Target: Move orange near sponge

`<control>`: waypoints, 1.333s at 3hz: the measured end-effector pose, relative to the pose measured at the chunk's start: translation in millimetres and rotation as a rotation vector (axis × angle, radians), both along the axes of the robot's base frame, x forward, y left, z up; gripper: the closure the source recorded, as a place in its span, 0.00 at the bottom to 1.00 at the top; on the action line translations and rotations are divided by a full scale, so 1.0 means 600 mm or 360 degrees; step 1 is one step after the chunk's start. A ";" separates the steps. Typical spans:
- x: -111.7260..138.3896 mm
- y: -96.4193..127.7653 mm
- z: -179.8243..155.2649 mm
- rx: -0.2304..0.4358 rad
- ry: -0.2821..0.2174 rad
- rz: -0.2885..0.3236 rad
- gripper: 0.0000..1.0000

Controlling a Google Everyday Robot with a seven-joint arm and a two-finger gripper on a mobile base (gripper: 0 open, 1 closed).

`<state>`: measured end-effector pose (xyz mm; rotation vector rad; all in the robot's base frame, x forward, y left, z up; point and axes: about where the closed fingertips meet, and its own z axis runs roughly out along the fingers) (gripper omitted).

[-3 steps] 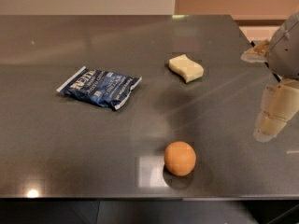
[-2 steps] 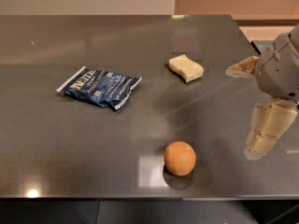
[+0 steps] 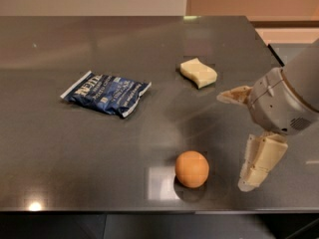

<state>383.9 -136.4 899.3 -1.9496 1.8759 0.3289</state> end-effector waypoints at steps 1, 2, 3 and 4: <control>-0.006 0.025 -0.037 0.0066 0.0021 0.0050 0.00; -0.013 0.045 -0.063 0.0120 0.0047 0.0081 0.00; -0.023 0.062 -0.079 0.0174 0.0078 0.0111 0.00; -0.032 0.077 -0.086 0.0217 0.0097 0.0139 0.09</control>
Offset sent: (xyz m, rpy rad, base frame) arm -0.0111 0.0400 -0.0598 0.1217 0.0580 0.0728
